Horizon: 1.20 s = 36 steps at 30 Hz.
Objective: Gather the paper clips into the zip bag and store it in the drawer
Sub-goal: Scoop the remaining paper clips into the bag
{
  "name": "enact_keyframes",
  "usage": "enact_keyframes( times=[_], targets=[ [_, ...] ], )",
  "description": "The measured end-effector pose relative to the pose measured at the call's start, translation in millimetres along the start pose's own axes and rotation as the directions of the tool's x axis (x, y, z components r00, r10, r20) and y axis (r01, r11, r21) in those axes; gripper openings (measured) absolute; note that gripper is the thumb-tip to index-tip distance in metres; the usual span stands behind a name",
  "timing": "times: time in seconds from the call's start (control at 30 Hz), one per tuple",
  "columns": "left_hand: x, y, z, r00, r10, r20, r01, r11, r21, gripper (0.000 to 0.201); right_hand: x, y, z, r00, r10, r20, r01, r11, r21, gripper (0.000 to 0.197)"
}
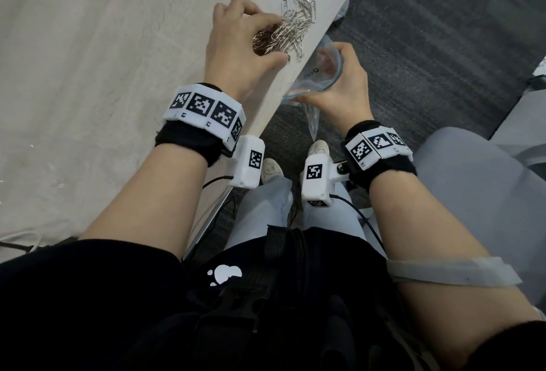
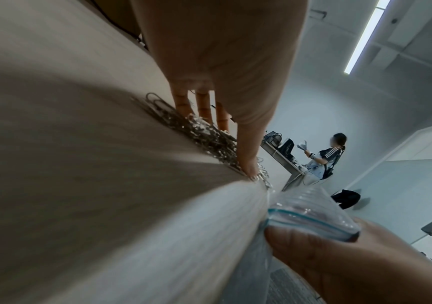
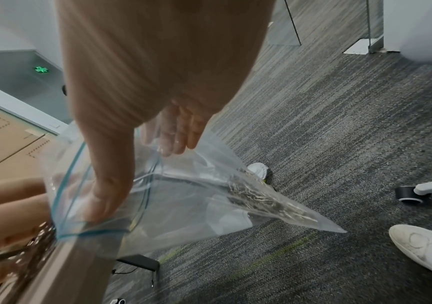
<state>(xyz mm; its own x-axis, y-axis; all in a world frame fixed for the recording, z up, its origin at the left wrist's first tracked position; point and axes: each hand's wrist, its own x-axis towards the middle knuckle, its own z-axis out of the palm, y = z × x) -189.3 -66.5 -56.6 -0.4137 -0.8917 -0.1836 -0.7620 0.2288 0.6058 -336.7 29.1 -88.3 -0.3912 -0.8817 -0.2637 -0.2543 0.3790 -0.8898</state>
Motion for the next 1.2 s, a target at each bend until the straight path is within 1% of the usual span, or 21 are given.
enact_keyframes(
  times=[0.13, 0.33, 0.43, 0.5, 0.53, 0.6, 0.67, 0.73, 0.77, 0.83, 0.9, 1.0, 1.07, 1.1, 1.17, 1.2],
  targets=[
    [0.6, 4.0, 2.1, 0.998, 0.042, 0.037, -0.042, 0.999, 0.001, 0.046, 0.1, -3.4, -0.1, 1.0, 0.009, 0.01, -0.009, 1.0, 0.023, 0.079],
    [2.2, 3.0, 1.0, 0.992, 0.087, 0.089, -0.088, 0.996, 0.005, 0.043, 1.1, -3.7, -0.3, 1.0, 0.009, 0.01, -0.009, 1.0, 0.02, 0.082],
    [2.7, 3.3, -0.6, 0.991, 0.115, 0.073, -0.116, 0.993, 0.007, 0.045, 1.6, -3.5, -0.7, 1.0, 0.007, 0.013, -0.007, 1.0, 0.003, 0.079],
    [5.6, 8.6, -0.6, 0.99, 0.13, 0.052, -0.133, 0.988, 0.074, 0.049, 2.6, -2.4, -1.7, 1.0, 0.005, 0.019, -0.005, 1.0, 0.002, 0.073],
    [8.3, 12.5, 0.1, 0.988, 0.14, 0.065, -0.147, 0.982, 0.119, 0.049, 3.2, -1.8, -2.3, 1.0, 0.001, 0.022, -0.001, 1.0, 0.0, 0.069],
    [14.9, 19.9, 2.9, 0.974, 0.178, 0.144, -0.203, 0.962, 0.183, 0.048, 4.4, 0.0, -3.1, 1.0, -0.005, 0.028, 0.005, 1.0, -0.004, 0.063],
    [22.0, 25.1, 7.6, 0.946, 0.212, 0.245, -0.268, 0.938, 0.219, 0.048, 6.1, 1.6, -3.6, 1.0, -0.008, 0.029, 0.008, 1.0, -0.008, 0.06],
    [27.3, 26.5, 11.8, 0.919, 0.226, 0.322, -0.308, 0.923, 0.232, 0.047, 7.3, 2.3, -3.8, 1.0, -0.014, 0.026, 0.015, 1.0, -0.019, 0.059],
    [29.0, 26.1, 13.0, 0.912, 0.231, 0.34, -0.316, 0.922, 0.222, 0.046, 7.8, 2.5, -3.8, 0.999, -0.017, 0.027, 0.017, 1.0, -0.023, 0.06],
    [30.6, 23.1, 12.8, 0.912, 0.247, 0.329, -0.318, 0.93, 0.182, 0.041, 8.3, 2.6, -3.7, 0.999, -0.02, 0.033, 0.021, 0.999, -0.026, 0.061],
    [30.3, 20.1, 10.1, 0.92, 0.267, 0.287, -0.315, 0.939, 0.135, 0.035, 8.0, 2.2, -3.6, 0.999, -0.02, 0.039, 0.021, 0.999, -0.025, 0.063],
    [26.6, 20.1, 6.5, 0.916, 0.3, 0.266, -0.328, 0.942, 0.068, 0.033, 7.5, 1.7, -3.8, 0.999, -0.022, 0.042, 0.023, 0.999, -0.036, 0.065],
    [23.0, 19.7, 4.4, 0.92, 0.287, 0.267, -0.299, 0.954, 0.005, 0.039, 7.2, 1.1, -4.0, 0.999, -0.018, 0.04, 0.02, 0.999, -0.031, 0.065],
    [20.8, 18.5, 2.5, 0.93, 0.273, 0.245, -0.274, 0.961, -0.03, 0.044, 7.0, 1.0, -4.0, 0.999, -0.015, 0.038, 0.016, 1.0, -0.027, 0.066],
    [17.1, 13.6, -4.0, 0.964, 0.221, 0.148, -0.213, 0.975, -0.069, 0.054, 6.5, 0.5, -4.2, 0.999, -0.018, 0.031, 0.018, 1.0, -0.013, 0.068],
    [15.5, 11.0, -7.5, 0.977, 0.179, 0.112, -0.175, 0.983, -0.052, 0.059, 6.2, 0.3, -4.5, 0.999, -0.022, 0.03, 0.023, 1.0, -0.007, 0.068]
  ],
)
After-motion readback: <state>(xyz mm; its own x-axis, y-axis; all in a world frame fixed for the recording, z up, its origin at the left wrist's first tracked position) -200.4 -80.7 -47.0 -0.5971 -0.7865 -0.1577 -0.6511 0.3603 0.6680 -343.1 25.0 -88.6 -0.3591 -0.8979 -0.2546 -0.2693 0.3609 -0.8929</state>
